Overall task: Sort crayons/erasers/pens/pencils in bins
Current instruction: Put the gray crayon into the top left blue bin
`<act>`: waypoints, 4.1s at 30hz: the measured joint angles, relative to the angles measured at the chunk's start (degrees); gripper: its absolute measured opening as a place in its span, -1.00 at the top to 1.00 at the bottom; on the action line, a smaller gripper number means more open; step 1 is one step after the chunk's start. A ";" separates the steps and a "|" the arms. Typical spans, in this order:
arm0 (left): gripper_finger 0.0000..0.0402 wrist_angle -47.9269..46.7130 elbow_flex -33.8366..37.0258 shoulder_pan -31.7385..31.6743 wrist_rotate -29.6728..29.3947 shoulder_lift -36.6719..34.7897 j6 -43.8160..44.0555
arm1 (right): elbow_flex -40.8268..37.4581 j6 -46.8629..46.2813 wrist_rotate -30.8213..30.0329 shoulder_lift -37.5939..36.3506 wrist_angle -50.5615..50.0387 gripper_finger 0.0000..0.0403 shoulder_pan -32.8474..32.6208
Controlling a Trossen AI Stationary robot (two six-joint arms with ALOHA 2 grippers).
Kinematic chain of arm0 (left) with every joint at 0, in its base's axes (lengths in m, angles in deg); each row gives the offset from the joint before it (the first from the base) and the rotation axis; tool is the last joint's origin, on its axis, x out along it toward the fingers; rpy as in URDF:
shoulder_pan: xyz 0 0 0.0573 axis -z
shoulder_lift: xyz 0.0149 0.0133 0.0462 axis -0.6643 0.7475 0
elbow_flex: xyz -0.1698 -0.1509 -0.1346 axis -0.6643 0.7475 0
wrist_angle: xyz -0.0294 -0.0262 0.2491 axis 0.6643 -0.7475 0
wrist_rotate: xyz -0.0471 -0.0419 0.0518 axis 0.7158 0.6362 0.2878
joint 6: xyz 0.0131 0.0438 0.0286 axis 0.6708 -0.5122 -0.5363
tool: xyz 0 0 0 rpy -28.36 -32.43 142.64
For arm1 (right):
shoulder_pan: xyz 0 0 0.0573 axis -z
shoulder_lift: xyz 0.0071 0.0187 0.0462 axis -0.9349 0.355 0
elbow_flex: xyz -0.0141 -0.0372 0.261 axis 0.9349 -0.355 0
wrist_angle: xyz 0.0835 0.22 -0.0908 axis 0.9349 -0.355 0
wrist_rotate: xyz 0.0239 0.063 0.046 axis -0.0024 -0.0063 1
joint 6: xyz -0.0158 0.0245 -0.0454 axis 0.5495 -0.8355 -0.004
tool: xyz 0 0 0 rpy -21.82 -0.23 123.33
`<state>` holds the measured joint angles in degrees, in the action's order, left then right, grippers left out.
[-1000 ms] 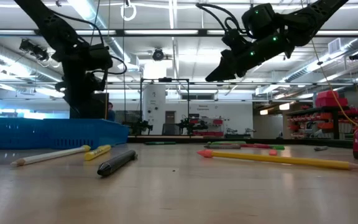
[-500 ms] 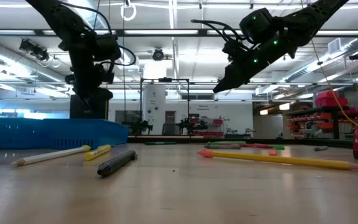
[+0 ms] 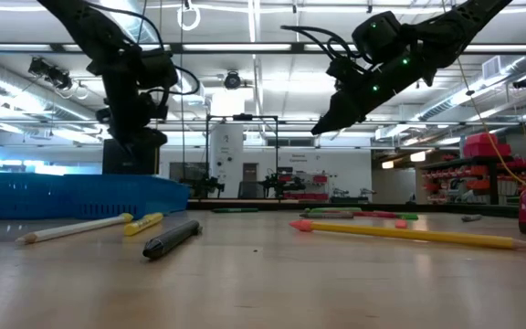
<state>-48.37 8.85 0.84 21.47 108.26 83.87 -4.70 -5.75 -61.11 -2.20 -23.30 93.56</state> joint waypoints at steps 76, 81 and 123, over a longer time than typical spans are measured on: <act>0.39 6.00 -13.65 21.27 -0.63 -0.57 -25.88 | 19.90 -6.76 7.06 22.12 -41.97 0.39 -5.80; 0.39 5.96 -13.65 20.56 -0.66 -0.57 -24.83 | 17.99 -6.50 7.01 22.12 -41.40 0.43 -5.47; 0.46 6.04 -13.62 20.43 -0.64 -0.57 -24.38 | 13.40 -7.02 7.18 22.01 -36.16 0.79 -3.87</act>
<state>-42.33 -4.77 21.27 20.83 107.69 59.50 8.70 -12.77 -53.93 19.81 -59.46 89.70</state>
